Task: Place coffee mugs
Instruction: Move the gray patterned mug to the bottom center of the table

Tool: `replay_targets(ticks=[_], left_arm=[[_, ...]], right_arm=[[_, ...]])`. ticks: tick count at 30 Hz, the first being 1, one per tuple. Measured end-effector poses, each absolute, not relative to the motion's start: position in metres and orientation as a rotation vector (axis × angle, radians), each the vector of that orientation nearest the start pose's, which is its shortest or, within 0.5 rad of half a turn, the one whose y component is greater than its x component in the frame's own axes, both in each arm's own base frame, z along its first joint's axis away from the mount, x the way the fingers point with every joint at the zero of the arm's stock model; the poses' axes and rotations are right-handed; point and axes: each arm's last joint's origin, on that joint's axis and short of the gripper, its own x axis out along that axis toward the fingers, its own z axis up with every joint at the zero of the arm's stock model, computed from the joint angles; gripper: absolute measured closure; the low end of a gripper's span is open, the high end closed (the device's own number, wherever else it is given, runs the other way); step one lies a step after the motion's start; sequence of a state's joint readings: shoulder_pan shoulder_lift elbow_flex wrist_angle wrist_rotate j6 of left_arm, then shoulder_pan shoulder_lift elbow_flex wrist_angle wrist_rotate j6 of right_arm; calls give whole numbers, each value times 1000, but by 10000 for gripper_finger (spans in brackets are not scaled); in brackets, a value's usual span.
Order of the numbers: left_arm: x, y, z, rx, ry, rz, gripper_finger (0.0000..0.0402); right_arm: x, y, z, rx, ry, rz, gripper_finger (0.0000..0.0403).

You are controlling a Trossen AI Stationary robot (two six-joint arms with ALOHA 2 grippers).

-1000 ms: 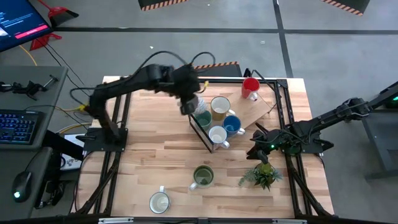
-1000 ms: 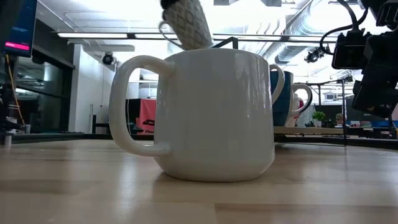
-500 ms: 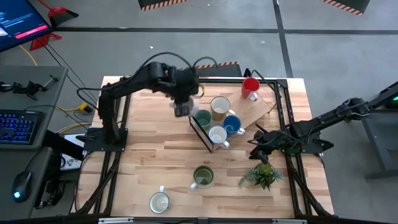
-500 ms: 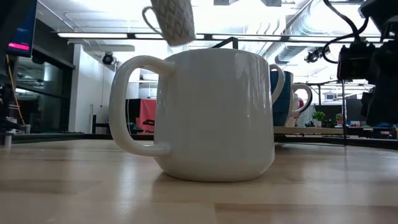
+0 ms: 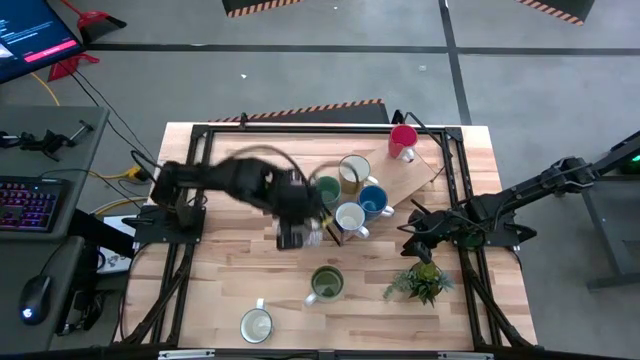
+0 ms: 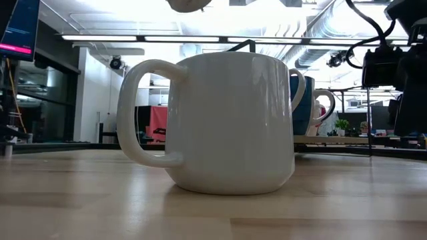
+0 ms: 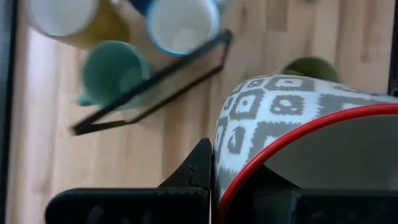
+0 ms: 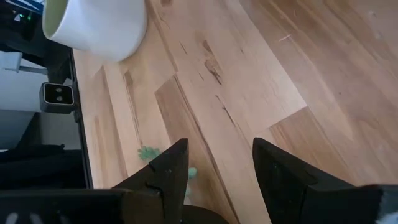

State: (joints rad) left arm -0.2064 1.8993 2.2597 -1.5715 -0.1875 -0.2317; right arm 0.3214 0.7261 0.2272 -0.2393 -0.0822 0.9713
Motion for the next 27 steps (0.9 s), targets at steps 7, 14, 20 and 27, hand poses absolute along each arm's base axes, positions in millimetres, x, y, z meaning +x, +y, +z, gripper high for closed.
replay_targets(ticks=[7, 14, 20, 27], left_arm=[[358, -105, 367, 60, 1287, 108, 394], [359, -145, 338, 81, 1352, 88, 394], [356, -181, 332, 24, 1302, 42, 394], [359, -226, 290, 32, 1388, -4, 394]], right_arm=[[130, 46, 150, 883, 859, -25, 242], [131, 46, 150, 876, 846, -15, 242], [131, 46, 151, 876, 845, -15, 242], [131, 46, 151, 877, 842, -12, 242]])
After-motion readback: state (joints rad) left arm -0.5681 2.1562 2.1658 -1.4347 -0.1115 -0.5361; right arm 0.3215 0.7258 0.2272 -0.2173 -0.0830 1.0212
